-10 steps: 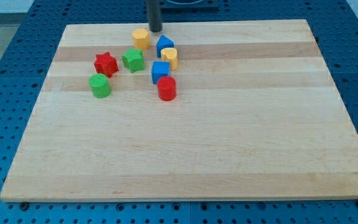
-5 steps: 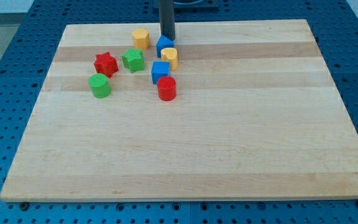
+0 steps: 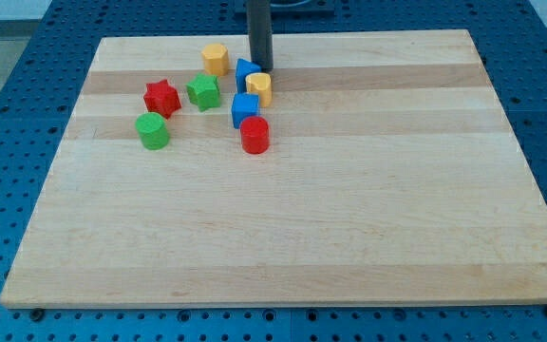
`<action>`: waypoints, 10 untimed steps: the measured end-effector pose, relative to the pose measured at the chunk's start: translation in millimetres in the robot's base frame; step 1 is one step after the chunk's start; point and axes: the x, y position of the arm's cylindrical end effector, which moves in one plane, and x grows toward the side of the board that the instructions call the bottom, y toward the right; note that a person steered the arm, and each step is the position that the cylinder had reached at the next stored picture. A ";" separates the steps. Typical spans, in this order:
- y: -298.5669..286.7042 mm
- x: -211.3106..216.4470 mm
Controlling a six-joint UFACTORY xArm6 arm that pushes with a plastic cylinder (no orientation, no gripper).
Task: Push the blue triangle and the red circle towards the green star
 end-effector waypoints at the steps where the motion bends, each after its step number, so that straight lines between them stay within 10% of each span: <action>1: 23.2 0.0; 5: 13.2 163.0; 10: -43.4 149.2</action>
